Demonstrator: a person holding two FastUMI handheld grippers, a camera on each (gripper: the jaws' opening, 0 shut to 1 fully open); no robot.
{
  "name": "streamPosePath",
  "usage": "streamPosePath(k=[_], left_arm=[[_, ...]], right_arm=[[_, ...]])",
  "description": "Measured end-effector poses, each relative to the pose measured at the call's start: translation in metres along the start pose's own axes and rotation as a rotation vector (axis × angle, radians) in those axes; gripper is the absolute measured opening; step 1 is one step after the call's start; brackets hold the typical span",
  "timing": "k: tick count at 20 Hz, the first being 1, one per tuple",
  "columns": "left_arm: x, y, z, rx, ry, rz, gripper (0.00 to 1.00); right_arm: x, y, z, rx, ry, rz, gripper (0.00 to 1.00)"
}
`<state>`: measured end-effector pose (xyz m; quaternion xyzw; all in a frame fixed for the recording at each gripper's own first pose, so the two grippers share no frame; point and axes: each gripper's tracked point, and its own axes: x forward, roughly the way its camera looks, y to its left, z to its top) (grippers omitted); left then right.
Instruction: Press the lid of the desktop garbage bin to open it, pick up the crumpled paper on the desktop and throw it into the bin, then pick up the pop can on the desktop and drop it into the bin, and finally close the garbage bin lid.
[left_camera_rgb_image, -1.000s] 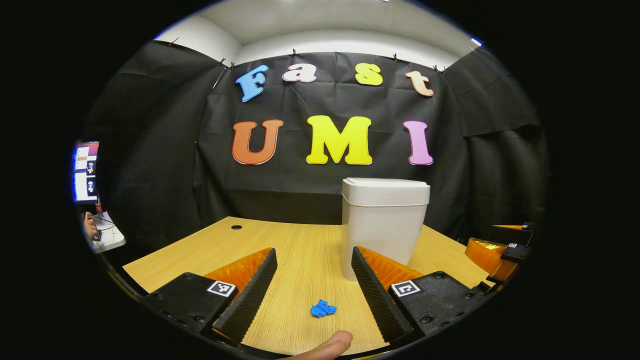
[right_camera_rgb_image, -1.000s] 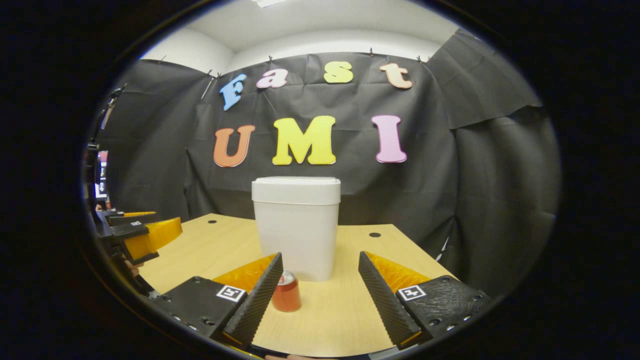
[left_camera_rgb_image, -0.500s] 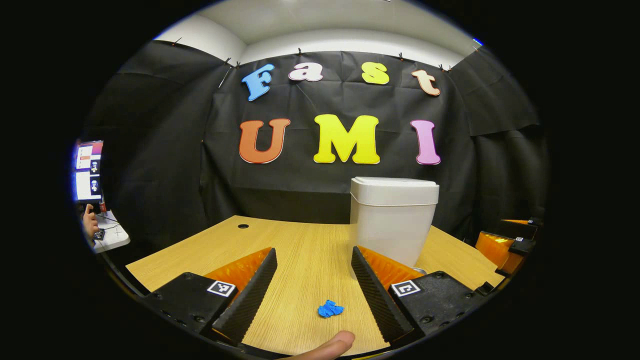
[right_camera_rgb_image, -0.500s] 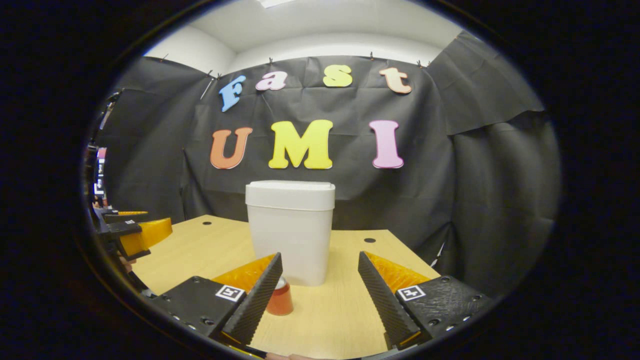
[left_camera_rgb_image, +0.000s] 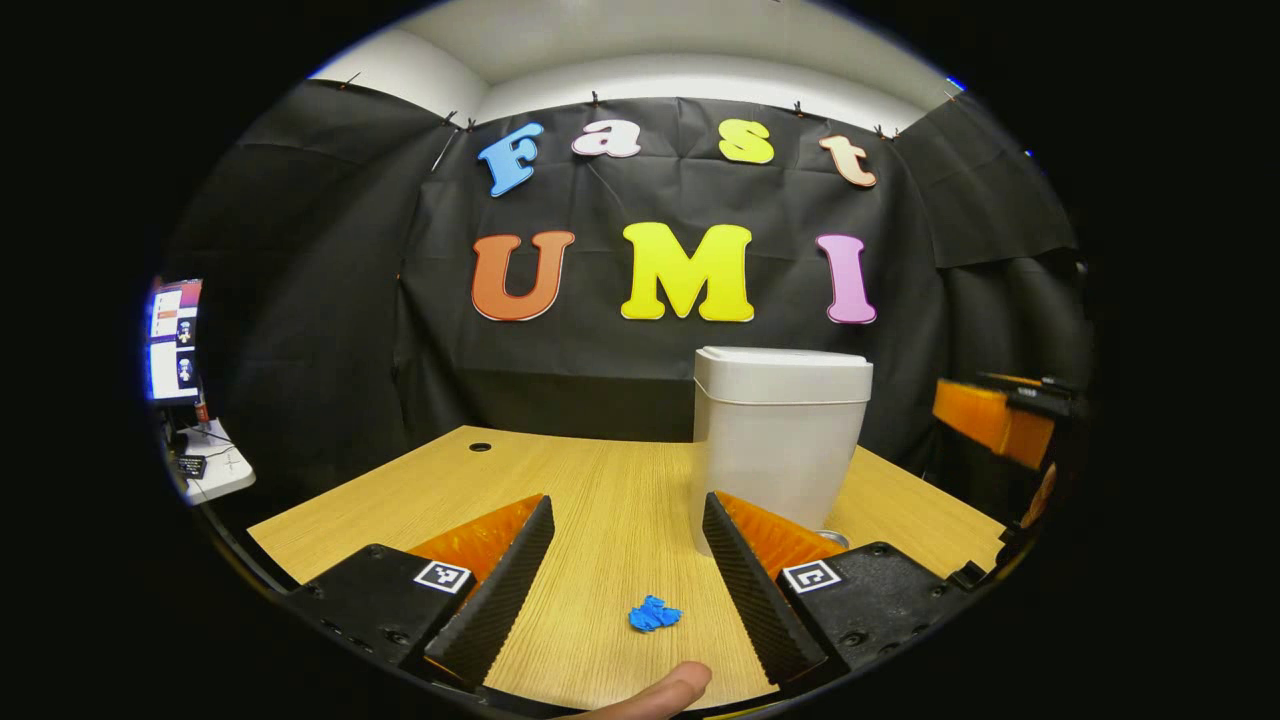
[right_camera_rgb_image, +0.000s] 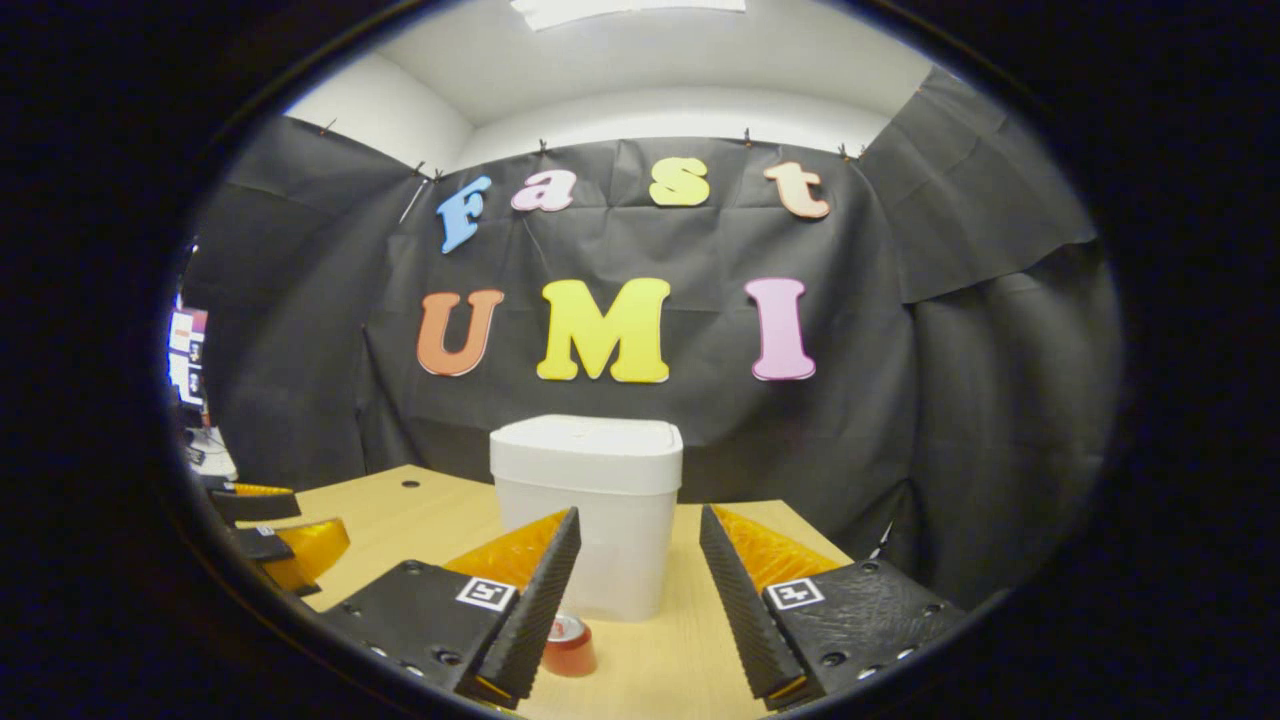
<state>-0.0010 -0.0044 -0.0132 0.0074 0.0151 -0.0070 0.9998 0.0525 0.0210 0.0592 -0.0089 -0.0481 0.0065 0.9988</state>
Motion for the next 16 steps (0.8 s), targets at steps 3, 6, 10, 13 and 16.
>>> streamPosePath(k=[3,6,10,13,16], left_arm=[[0.001,-0.001,0.000,0.008,-0.001,-0.007,0.97],[0.000,0.001,0.001,0.015,-0.007,0.004,0.97],[0.001,0.000,0.000,0.009,-0.003,-0.006,0.97],[0.000,0.004,0.002,0.004,-0.010,-0.001,0.97],[0.002,0.011,0.003,0.002,-0.012,0.011,0.97]], right_arm=[[0.034,0.005,0.027,-0.004,-0.027,-0.035,0.64],[0.066,0.026,0.048,-0.037,-0.077,-0.012,0.42],[0.100,0.051,0.038,-0.116,-0.039,0.053,0.04],[0.118,0.064,0.024,-0.066,0.043,0.106,0.00],[0.130,0.062,0.026,0.026,0.061,0.114,0.00]])
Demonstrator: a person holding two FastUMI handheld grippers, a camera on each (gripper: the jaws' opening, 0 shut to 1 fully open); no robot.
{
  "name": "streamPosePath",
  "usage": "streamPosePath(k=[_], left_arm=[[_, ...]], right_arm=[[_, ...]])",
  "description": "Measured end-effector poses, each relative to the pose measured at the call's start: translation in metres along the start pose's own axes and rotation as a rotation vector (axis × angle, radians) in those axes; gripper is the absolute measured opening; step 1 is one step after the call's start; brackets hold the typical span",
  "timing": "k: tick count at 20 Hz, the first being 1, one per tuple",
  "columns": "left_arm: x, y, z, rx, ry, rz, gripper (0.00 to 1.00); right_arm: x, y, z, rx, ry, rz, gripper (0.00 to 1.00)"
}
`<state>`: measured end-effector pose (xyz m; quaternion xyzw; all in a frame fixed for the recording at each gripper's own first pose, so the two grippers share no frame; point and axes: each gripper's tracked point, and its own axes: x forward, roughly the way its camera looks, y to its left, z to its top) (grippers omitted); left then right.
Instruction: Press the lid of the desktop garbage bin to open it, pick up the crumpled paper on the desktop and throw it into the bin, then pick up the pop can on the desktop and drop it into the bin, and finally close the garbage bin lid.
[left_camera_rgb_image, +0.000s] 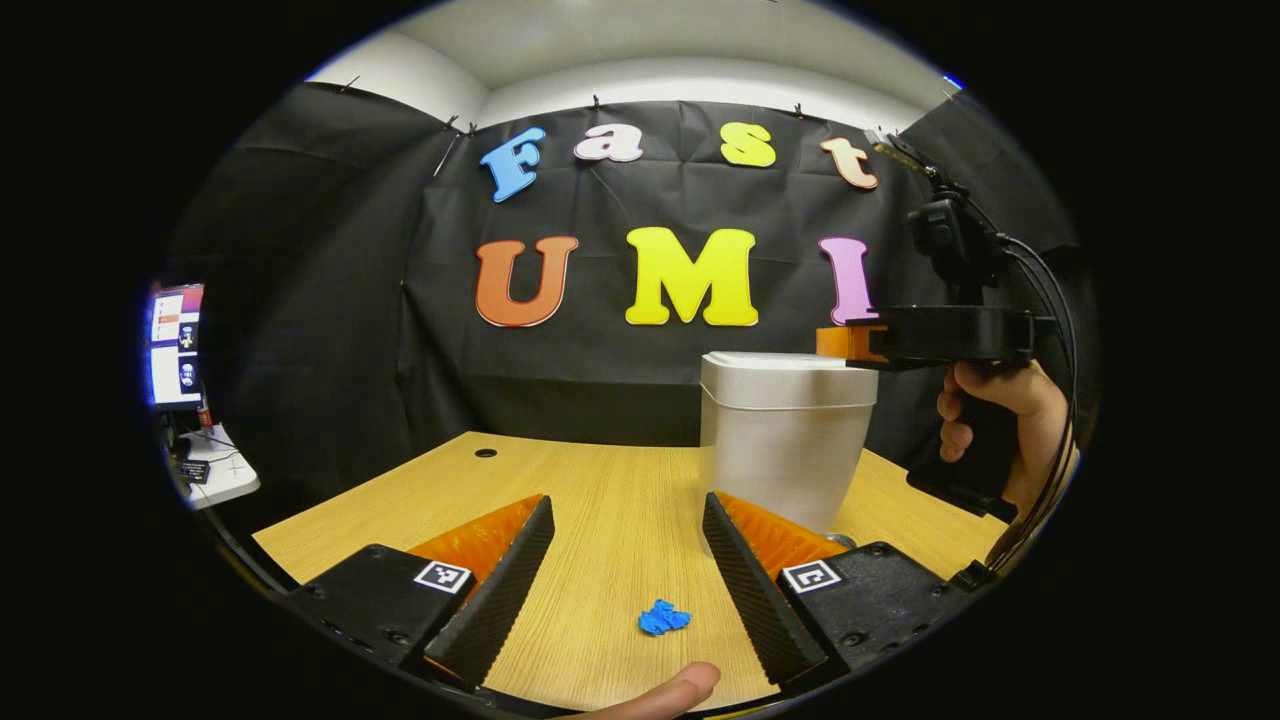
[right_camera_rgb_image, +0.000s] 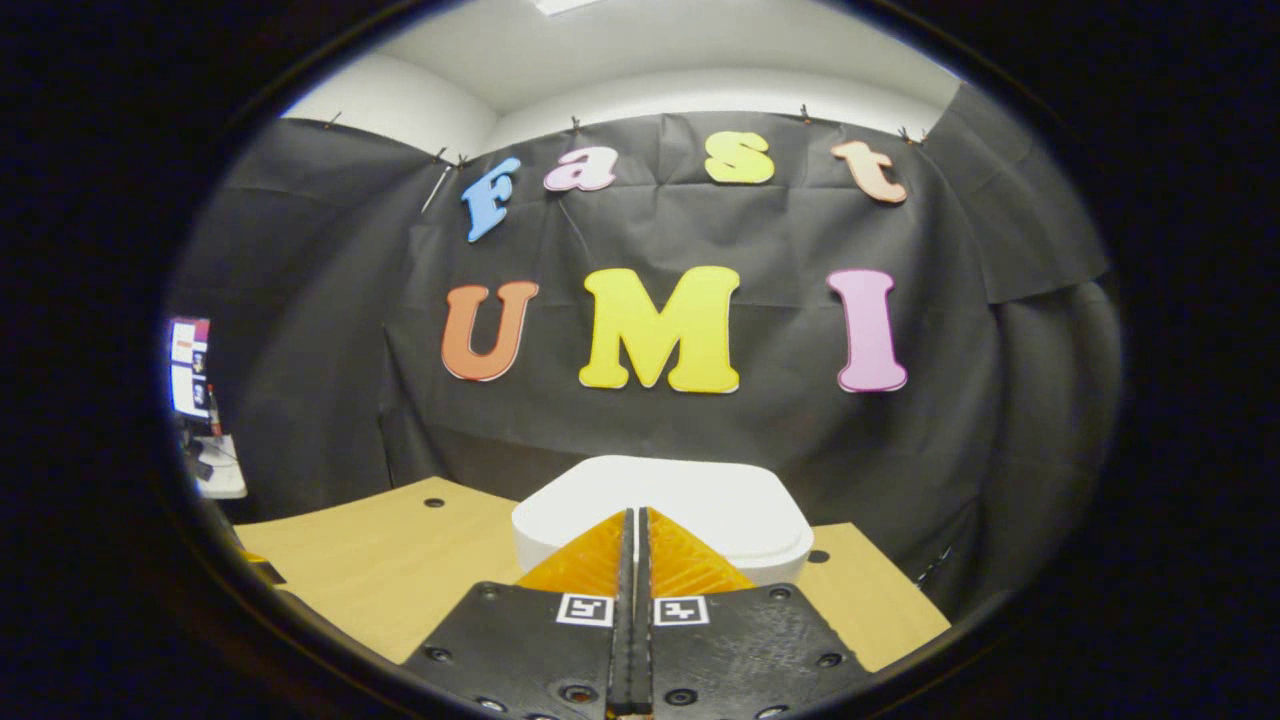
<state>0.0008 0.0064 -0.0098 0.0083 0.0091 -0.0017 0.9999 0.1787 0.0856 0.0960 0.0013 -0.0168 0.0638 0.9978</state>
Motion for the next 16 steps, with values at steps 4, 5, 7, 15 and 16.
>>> streamPosePath(k=[4,5,7,15,16], left_arm=[[0.002,-0.002,-0.002,-0.012,0.011,-0.008,0.97],[0.001,-0.002,-0.002,-0.011,0.011,-0.010,0.97],[0.001,-0.001,-0.002,-0.006,0.011,-0.007,0.97],[0.001,-0.006,-0.007,-0.007,0.020,-0.014,0.97],[0.002,-0.005,-0.006,-0.004,0.020,-0.012,0.97]], right_arm=[[0.010,-0.003,0.003,-0.018,0.013,-0.007,0.00],[0.013,0.001,0.002,-0.021,0.030,0.010,0.00],[0.019,0.004,-0.007,-0.015,0.066,0.014,0.00],[0.023,0.000,-0.021,-0.026,0.119,-0.013,0.01],[0.023,0.000,-0.021,-0.013,0.116,-0.011,0.01]])
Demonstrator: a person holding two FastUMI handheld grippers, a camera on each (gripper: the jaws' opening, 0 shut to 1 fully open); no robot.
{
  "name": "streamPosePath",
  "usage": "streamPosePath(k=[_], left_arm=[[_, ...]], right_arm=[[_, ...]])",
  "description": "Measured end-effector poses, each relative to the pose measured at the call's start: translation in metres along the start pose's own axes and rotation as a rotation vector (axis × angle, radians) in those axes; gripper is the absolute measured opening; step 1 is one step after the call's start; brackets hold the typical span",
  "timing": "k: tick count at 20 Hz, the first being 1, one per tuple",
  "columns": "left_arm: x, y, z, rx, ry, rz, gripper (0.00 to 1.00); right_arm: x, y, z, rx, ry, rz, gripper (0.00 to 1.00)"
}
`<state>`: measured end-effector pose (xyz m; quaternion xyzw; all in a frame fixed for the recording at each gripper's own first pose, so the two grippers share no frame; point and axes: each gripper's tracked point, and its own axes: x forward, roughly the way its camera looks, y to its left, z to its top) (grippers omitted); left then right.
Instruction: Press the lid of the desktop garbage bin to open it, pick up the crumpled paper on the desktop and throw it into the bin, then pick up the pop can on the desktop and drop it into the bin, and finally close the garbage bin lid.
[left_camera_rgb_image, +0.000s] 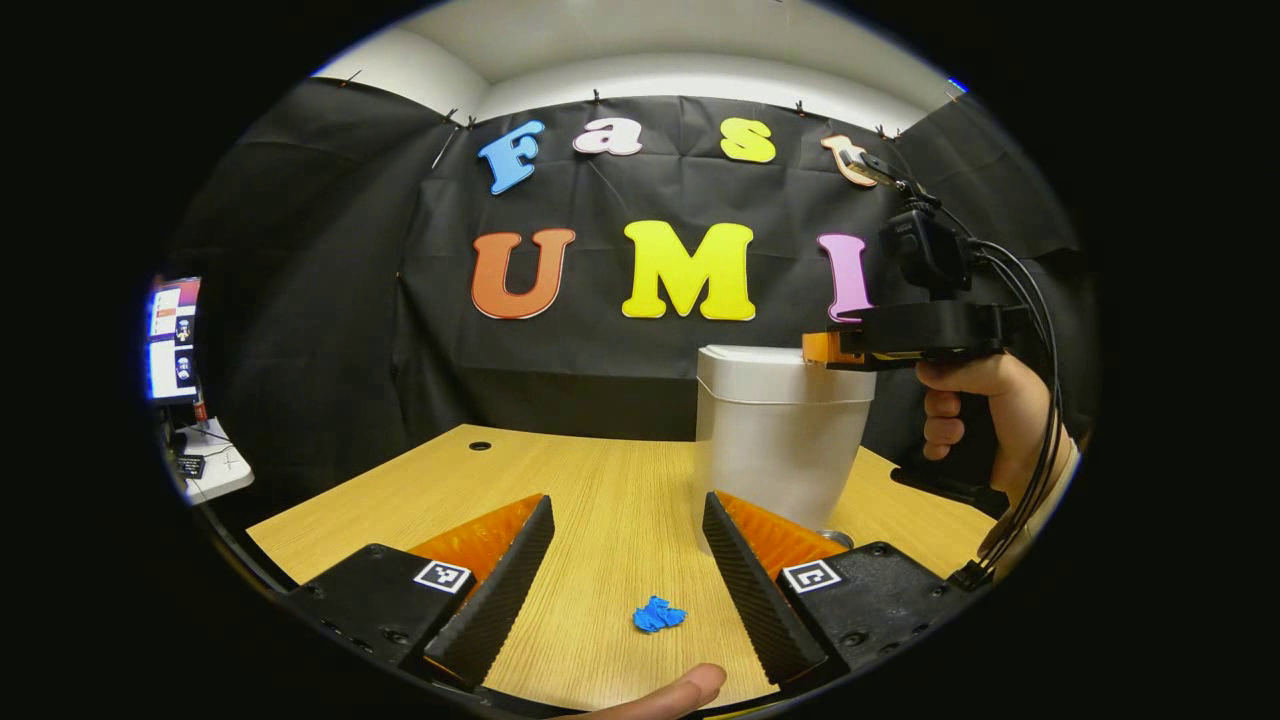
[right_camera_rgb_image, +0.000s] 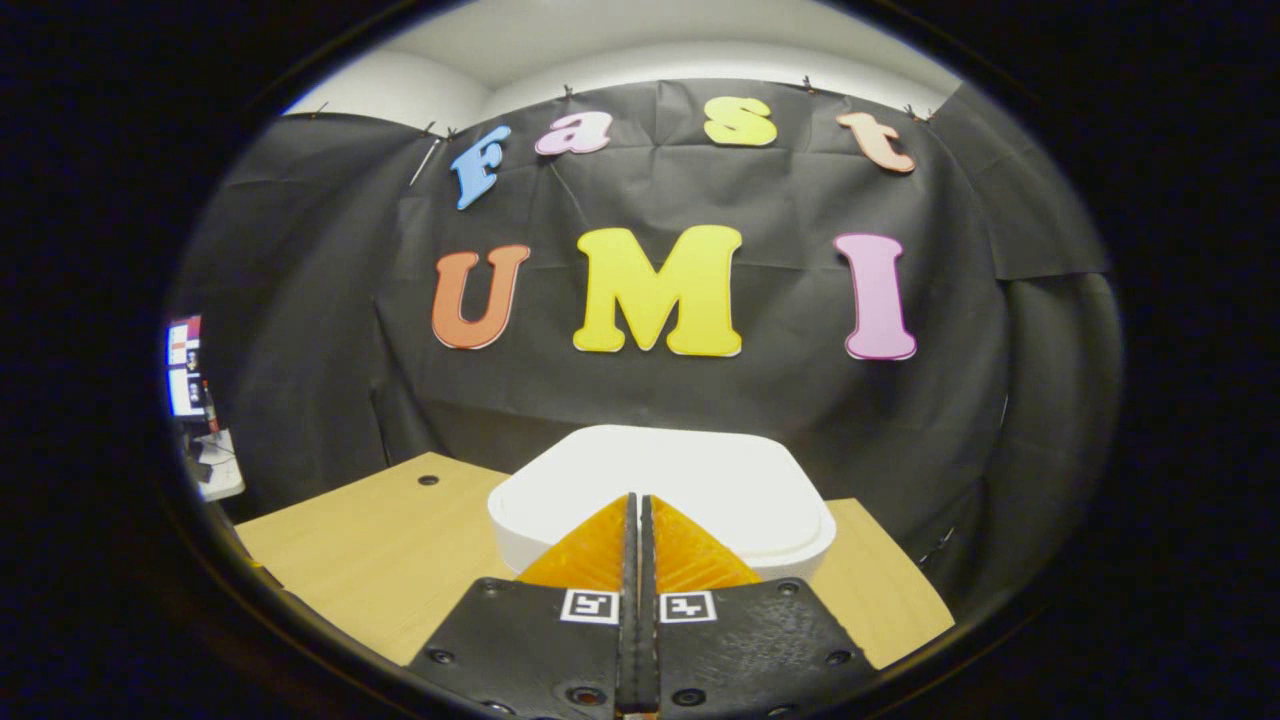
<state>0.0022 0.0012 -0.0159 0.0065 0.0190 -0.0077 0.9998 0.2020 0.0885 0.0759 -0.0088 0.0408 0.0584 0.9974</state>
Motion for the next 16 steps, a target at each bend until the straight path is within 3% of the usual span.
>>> streamPosePath(k=[7,16], left_arm=[[0.006,-0.006,-0.003,0.006,0.014,-0.019,0.97],[0.016,-0.005,-0.014,0.008,0.031,-0.004,0.97]], right_arm=[[-0.034,-0.019,-0.005,-0.006,-0.041,-0.031,0.00],[-0.090,-0.034,-0.026,-0.020,-0.089,-0.004,0.00]])
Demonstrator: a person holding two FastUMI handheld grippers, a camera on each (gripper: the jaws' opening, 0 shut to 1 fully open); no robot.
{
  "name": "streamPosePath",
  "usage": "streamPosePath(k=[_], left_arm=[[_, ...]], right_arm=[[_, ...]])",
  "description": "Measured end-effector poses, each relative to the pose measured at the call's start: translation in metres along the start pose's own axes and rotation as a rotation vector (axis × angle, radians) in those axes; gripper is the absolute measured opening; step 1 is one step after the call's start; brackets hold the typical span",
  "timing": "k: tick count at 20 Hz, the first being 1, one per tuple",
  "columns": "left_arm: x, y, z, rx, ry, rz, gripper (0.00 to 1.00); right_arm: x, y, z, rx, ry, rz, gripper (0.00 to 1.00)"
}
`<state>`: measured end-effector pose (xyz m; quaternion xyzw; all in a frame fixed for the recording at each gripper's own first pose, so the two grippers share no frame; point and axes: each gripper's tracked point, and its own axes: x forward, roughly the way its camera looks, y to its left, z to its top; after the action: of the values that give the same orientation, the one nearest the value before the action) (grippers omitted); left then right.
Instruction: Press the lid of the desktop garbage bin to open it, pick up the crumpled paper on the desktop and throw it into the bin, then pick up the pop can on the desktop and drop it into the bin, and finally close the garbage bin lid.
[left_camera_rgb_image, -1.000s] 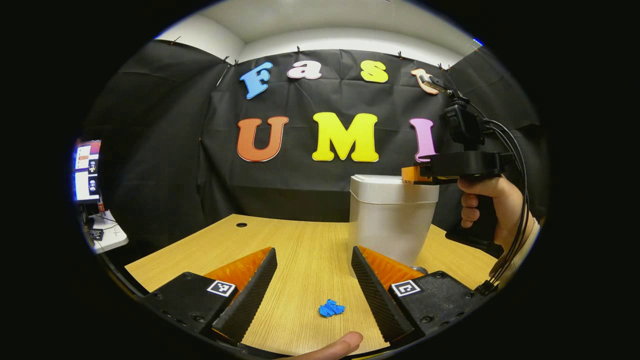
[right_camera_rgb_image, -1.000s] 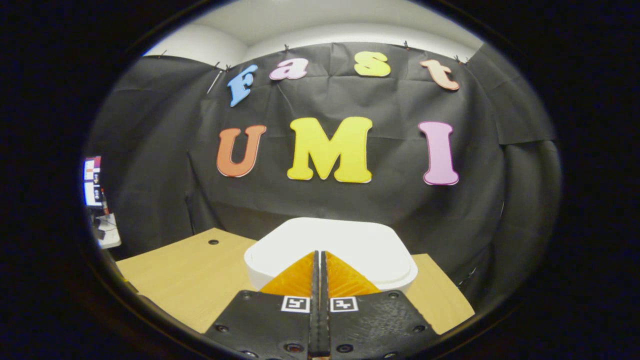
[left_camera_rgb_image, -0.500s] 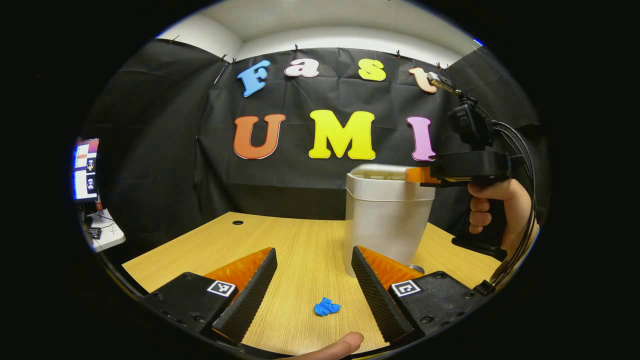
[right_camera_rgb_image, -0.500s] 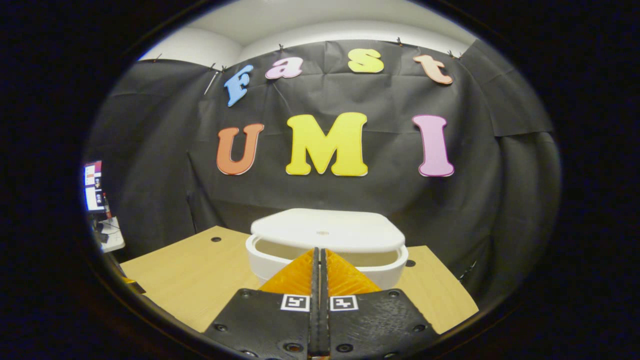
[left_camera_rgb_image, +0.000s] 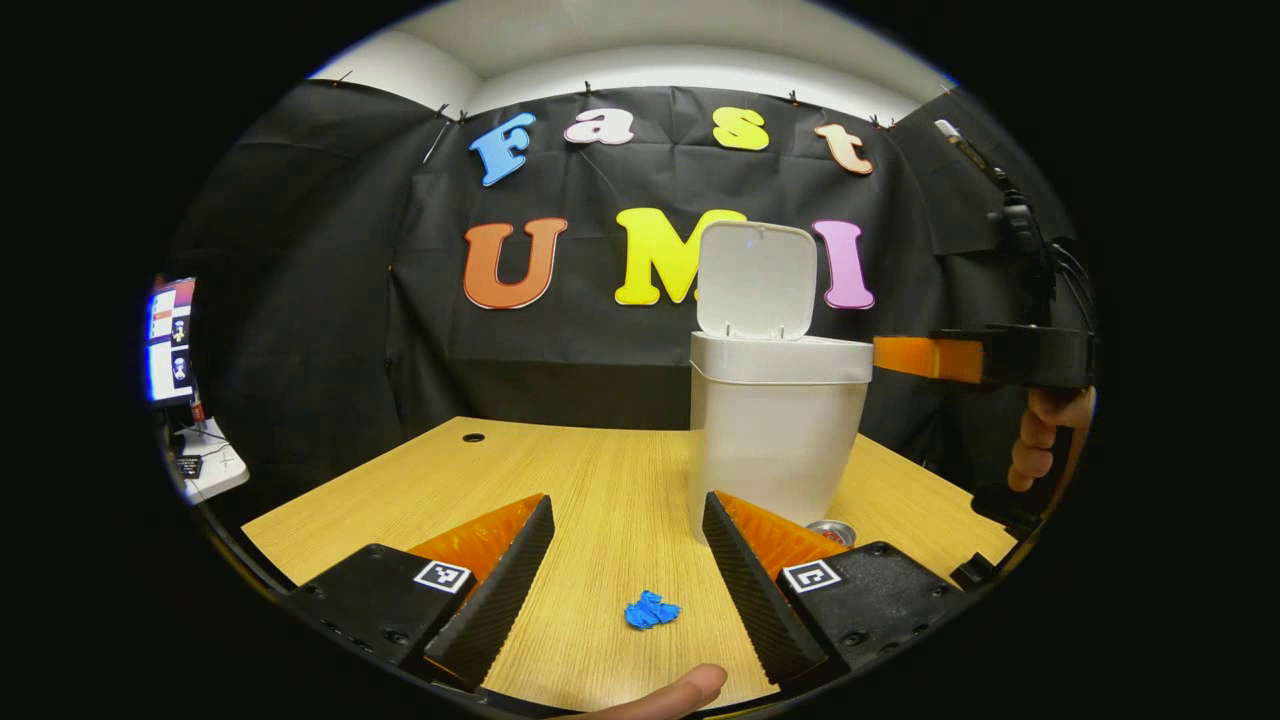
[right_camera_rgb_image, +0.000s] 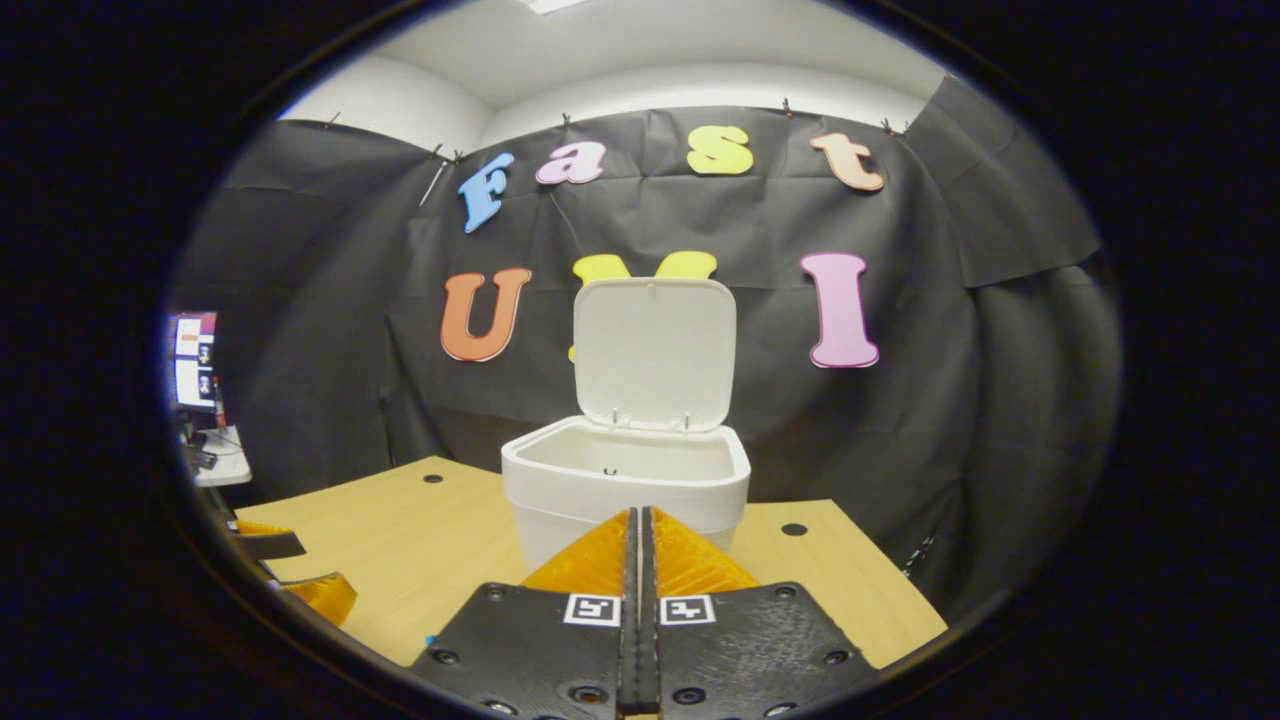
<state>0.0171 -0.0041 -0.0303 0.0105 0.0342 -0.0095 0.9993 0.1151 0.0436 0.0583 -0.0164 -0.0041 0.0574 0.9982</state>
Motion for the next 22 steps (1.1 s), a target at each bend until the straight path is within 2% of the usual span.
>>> streamPosePath(k=[9,15,20,22], left_arm=[[0.011,-0.009,-0.013,-0.003,0.004,0.014,0.97],[0.013,-0.015,-0.022,0.036,0.028,0.004,0.97],[0.022,-0.005,-0.052,0.014,0.074,-0.011,0.97],[0.028,-0.006,-0.073,-0.005,0.141,-0.028,0.97]], right_arm=[[-0.031,-0.013,-0.036,0.013,0.005,0.037,0.00],[-0.047,-0.029,-0.059,0.018,0.000,0.025,0.00],[-0.056,-0.036,-0.078,0.026,0.014,0.019,0.00],[-0.057,-0.038,-0.084,0.014,0.024,0.016,0.04]])
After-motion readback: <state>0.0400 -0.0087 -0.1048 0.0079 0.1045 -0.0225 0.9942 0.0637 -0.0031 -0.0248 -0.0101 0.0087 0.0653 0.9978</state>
